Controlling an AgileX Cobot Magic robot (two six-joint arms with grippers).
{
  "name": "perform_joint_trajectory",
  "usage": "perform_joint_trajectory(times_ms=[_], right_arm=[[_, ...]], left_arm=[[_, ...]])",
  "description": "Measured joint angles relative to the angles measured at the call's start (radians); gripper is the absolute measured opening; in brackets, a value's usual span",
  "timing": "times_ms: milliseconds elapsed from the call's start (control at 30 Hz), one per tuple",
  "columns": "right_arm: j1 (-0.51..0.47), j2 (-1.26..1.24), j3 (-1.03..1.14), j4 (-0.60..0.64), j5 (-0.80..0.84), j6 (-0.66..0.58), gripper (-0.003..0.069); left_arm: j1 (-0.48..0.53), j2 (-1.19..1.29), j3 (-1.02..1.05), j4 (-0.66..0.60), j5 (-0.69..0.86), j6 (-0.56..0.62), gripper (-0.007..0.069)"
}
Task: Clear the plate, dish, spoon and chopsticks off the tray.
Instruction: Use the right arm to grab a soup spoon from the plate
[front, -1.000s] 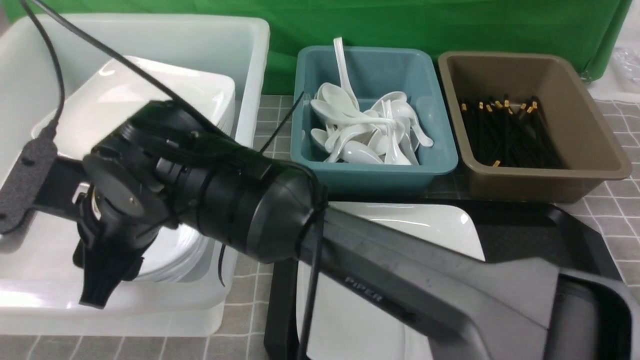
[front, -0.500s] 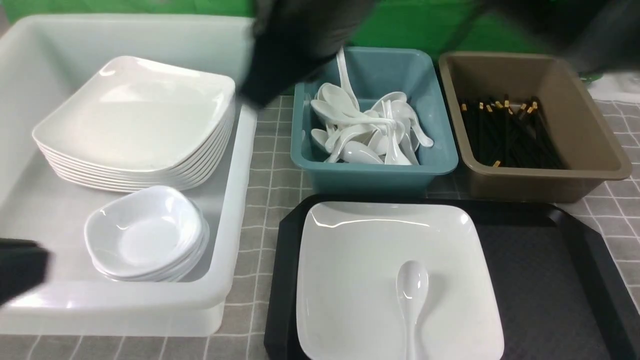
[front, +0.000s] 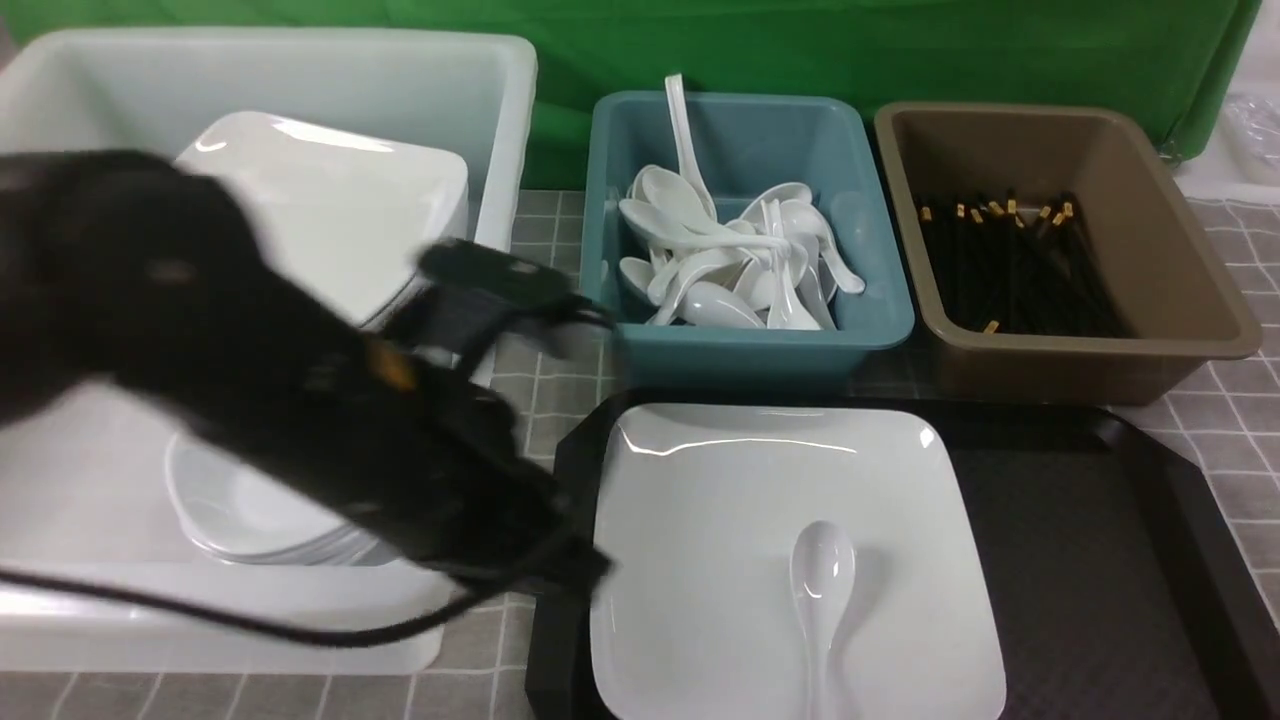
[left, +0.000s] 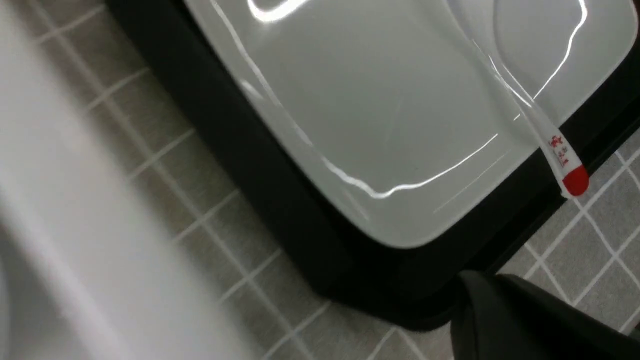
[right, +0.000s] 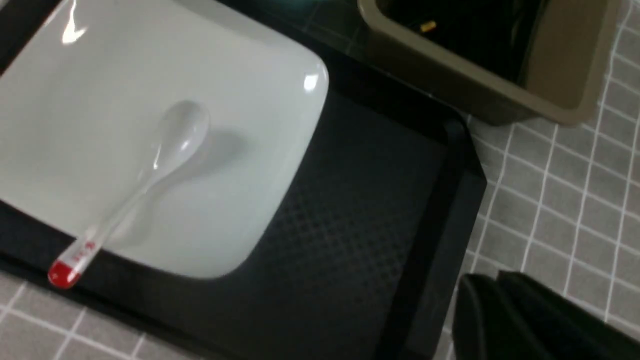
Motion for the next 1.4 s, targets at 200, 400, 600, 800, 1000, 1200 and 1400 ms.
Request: perform_joint_trajectory(times_ms=[200, 400, 600, 800, 1000, 1200, 1400], right_arm=[[0.000, -0.163, 0.115, 0.000, -0.008, 0.001, 0.0068], [0.000, -0.202, 0.161, -0.001, -0.045, 0.000, 0.0072], [0.000, -0.202, 0.209, -0.001, -0.109, -0.025, 0.0077], [0.000, -0.202, 0.238, -0.001, -0.148, -0.031, 0.0080], [0.000, -0.202, 0.241, -0.001, -0.148, -0.049, 0.0083], [0.000, -0.202, 0.241, -0.001, -0.148, -0.050, 0.0085], [0.000, -0.202, 0.241, -0.001, -0.148, -0.051, 0.0090]], left_arm=[[-0.243, 0.223, -0.169, 0.179, -0.022, -0.304, 0.0024], [-0.312, 0.397, -0.310, 0.225, -0.013, -0.418, 0.0155], [-0.312, 0.496, -0.360, 0.253, 0.013, -0.490, 0.0386], [-0.312, 0.544, -0.364, 0.264, -0.046, -0.496, 0.0509], [-0.312, 0.579, -0.366, 0.282, -0.046, -0.489, 0.0433], [-0.311, 0.585, -0.370, 0.311, -0.034, -0.458, 0.0171], [-0.311, 0.550, -0.403, 0.319, 0.015, -0.410, 0.0087]])
